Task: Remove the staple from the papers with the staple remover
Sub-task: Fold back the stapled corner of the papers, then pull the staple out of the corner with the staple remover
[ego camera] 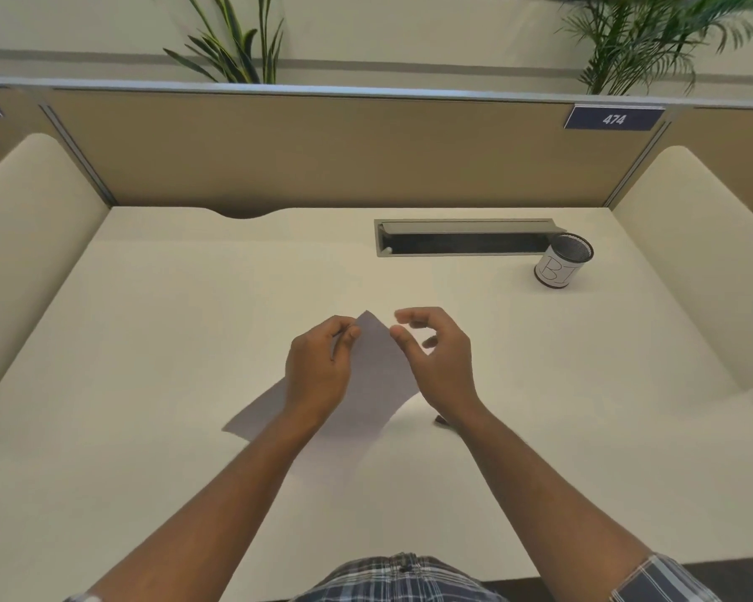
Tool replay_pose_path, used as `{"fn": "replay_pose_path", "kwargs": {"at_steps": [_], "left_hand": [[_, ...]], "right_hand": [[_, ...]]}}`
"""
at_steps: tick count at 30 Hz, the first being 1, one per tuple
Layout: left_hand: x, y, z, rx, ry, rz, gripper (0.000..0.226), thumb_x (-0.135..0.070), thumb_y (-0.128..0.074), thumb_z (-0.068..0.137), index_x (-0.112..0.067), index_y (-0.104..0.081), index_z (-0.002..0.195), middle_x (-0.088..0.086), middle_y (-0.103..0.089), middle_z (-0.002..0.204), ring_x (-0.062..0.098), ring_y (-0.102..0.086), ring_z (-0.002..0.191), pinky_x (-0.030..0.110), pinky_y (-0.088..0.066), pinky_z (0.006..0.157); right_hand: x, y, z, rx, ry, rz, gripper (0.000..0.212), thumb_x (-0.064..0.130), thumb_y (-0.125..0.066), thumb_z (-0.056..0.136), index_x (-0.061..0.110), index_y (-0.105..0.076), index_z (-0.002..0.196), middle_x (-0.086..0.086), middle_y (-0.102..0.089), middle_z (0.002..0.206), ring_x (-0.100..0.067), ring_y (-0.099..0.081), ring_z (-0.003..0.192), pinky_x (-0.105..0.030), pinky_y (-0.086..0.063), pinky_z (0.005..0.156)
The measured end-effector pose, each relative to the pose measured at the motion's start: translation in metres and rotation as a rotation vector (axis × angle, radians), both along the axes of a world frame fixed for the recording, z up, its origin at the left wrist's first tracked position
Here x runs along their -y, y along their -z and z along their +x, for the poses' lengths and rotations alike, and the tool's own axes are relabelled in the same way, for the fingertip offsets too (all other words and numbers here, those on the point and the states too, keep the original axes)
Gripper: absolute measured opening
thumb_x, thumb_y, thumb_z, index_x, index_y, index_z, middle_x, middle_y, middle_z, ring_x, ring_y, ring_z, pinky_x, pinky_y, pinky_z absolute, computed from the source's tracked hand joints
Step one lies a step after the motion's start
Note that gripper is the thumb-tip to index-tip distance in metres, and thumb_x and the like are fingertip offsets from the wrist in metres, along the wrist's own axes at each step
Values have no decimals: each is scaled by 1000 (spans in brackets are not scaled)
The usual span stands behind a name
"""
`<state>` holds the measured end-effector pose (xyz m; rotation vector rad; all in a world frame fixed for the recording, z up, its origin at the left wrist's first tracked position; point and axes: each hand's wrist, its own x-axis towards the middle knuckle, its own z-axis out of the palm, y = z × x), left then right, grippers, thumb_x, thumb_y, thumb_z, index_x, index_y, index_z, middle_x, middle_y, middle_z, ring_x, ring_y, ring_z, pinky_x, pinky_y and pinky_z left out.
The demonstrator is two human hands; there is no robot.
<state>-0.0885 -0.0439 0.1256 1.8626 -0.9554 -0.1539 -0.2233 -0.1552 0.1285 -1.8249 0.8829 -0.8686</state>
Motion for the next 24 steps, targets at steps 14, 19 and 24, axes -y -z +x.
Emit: {"fn": "replay_pose_path", "kwargs": {"at_steps": [14,19,24], "left_hand": [[4,38,17,41,32,241,15,-24,-60,100,-19,-75,98,-3,-75,85,22,-69,77,40,-57,71],[9,41,14,11,67,249,10,-20,-61,99,-17,-71,101,-6,-73,87,19,-67,79,35,-54,72],[12,45,14,-46,75,276,10,-22,-62,98,-18,-71,102,-8,-74,93,16,-68,89,33,-53,78]], "right_hand": [[12,129,-107,-865,49,10,41,39,-77,83,27,-65,121,6,-58,122,-22,-54,115,-38,-48,89],[11,135,-113,-926,80,-18,35,32,-74,88,22,-65,120,3,-55,122,-22,-51,112,-35,-47,88],[9,133,-117,-892,131,18,15,26,-70,91,21,-68,105,3,-61,111,-21,-56,101,-32,-46,74]]}}
